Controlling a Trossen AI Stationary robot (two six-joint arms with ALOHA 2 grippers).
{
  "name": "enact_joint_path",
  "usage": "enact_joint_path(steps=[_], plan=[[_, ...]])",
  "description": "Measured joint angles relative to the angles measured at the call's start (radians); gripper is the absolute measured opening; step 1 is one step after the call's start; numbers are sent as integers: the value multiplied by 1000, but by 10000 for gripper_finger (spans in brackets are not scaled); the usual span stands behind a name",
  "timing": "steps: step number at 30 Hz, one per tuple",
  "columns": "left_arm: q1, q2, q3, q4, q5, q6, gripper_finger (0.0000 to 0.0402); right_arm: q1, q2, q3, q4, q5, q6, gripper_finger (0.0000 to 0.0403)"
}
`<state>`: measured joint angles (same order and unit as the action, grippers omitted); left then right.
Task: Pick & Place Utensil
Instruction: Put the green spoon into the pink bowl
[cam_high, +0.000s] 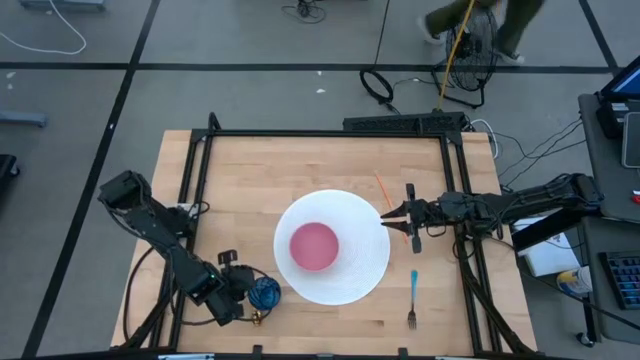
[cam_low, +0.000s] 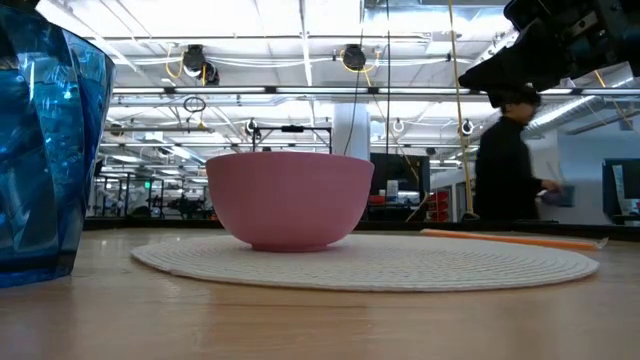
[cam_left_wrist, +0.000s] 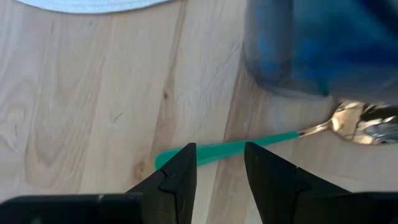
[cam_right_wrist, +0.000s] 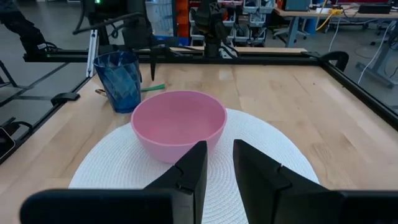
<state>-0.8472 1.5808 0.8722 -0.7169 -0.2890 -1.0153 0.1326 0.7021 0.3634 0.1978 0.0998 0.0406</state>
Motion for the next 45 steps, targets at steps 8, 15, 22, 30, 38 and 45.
enact_joint_path(steps=[8,15,22,30,38,45], plan=[[-6,4,-81,108,-5,-15,140,0,0,0,2,0,5,75],[-5,2,-110,163,-11,-14,140,0,0,0,12,0,11,75],[-4,2,-108,89,12,-49,140,0,0,0,15,0,10,75],[-4,-21,-114,60,-13,-62,140,0,0,0,15,0,8,75],[-4,-58,-114,60,-55,-65,140,0,0,0,15,0,8,75],[-2,-77,-113,6,-61,-175,140,0,0,0,14,0,8,75]])
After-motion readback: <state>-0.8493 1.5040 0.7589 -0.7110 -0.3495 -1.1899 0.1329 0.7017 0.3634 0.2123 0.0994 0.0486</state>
